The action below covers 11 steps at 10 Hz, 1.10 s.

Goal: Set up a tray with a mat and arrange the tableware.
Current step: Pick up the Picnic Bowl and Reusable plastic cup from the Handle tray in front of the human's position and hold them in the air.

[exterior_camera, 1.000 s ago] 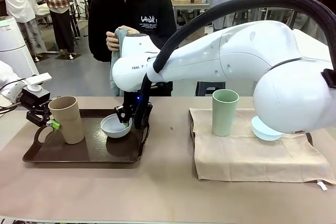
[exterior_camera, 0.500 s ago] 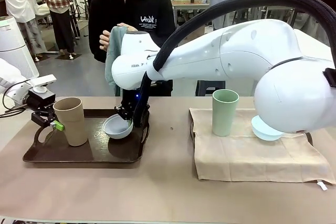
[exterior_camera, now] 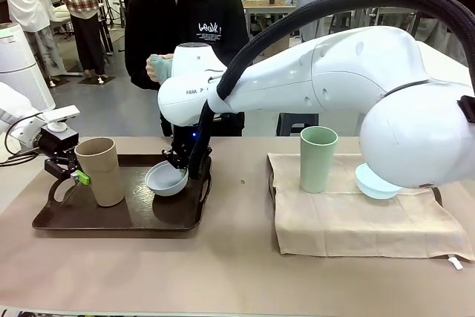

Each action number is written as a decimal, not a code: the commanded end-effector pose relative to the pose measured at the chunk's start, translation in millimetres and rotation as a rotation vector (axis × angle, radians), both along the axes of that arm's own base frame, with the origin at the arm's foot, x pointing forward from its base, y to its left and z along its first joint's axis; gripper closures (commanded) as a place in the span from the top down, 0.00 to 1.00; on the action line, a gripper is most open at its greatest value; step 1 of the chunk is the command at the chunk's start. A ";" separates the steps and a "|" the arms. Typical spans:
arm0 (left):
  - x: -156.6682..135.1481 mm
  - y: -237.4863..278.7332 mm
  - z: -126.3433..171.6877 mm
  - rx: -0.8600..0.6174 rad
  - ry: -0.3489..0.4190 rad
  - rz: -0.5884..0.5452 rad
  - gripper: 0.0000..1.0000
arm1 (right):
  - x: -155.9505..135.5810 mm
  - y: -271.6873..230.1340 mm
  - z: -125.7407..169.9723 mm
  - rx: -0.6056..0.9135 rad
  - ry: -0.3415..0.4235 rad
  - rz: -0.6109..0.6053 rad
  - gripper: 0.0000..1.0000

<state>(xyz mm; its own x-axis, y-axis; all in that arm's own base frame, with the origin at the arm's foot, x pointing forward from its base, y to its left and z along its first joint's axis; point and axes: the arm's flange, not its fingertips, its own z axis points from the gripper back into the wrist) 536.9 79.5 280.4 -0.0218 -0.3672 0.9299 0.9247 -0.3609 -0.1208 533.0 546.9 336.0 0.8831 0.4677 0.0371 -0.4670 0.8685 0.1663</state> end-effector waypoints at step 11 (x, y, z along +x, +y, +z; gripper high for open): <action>-8.5 24.7 2.5 -0.114 -0.027 -0.014 0.30 | 4.5 -5.2 -8.6 0.014 0.021 0.001 0.00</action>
